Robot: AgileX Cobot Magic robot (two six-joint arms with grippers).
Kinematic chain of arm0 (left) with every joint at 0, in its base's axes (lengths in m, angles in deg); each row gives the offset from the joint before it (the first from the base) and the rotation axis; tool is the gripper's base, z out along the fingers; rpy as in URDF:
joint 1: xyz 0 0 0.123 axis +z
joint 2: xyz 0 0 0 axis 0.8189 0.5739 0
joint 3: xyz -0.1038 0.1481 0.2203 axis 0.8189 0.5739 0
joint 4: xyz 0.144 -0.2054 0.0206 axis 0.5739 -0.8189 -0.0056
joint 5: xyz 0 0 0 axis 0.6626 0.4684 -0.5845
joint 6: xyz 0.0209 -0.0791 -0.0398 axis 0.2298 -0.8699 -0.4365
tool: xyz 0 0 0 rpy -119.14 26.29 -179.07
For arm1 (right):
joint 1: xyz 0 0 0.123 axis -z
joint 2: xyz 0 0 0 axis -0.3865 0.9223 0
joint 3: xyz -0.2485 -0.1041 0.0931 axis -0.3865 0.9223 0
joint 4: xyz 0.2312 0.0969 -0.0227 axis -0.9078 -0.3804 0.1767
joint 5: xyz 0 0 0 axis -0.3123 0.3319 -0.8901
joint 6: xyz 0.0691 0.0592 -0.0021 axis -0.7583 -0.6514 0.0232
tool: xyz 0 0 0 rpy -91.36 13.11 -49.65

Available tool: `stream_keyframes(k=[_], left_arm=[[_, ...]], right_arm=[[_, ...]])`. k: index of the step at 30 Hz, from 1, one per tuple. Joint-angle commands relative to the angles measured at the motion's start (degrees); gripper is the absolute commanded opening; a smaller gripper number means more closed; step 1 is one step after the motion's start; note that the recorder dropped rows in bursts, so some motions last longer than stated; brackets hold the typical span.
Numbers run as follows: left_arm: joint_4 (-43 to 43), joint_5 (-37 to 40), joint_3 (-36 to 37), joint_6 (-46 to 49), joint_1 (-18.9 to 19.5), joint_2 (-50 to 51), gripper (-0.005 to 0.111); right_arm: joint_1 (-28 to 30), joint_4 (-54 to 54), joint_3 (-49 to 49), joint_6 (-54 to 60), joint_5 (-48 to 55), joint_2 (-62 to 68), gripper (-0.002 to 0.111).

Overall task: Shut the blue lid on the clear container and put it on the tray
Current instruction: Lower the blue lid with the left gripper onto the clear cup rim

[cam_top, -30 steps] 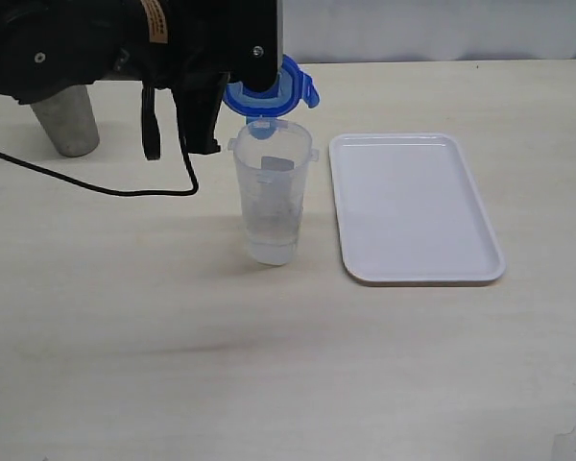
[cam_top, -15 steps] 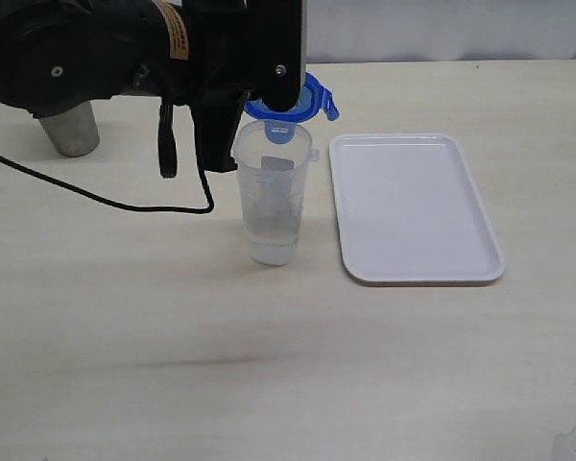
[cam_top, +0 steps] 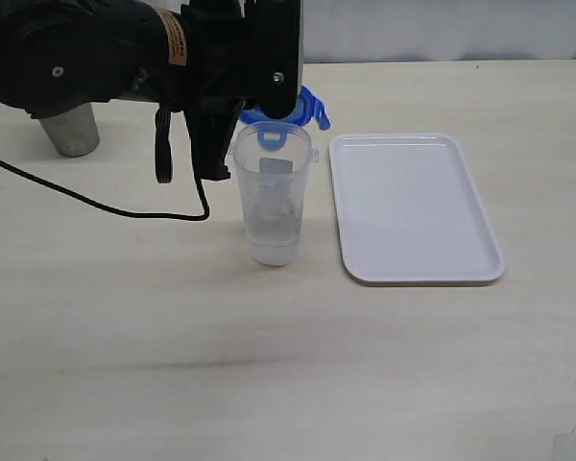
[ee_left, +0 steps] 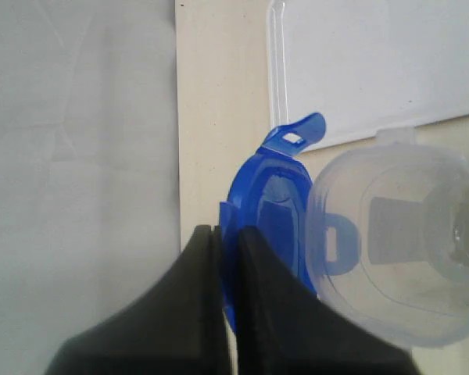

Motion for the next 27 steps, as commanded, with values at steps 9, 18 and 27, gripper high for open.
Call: stream_keyframes(k=[9, 18, 27], left_arm=[[-0.8, 2.8, 0.0, -0.5, -2.1, -0.4, 0.0], [-2.8, 7.2, 0.0, -0.6, -2.1, -0.4, 0.0], [-4.3, 9.2, 0.0, -0.6, -2.1, -0.4, 0.0]], right_arm=[[0.2, -0.2, 0.2, 0.0, 0.1, -0.2, 0.004], [0.2, -0.2, 0.2, 0.0, 0.1, -0.2, 0.004], [0.2, -0.2, 0.2, 0.0, 0.1, -0.2, 0.004]])
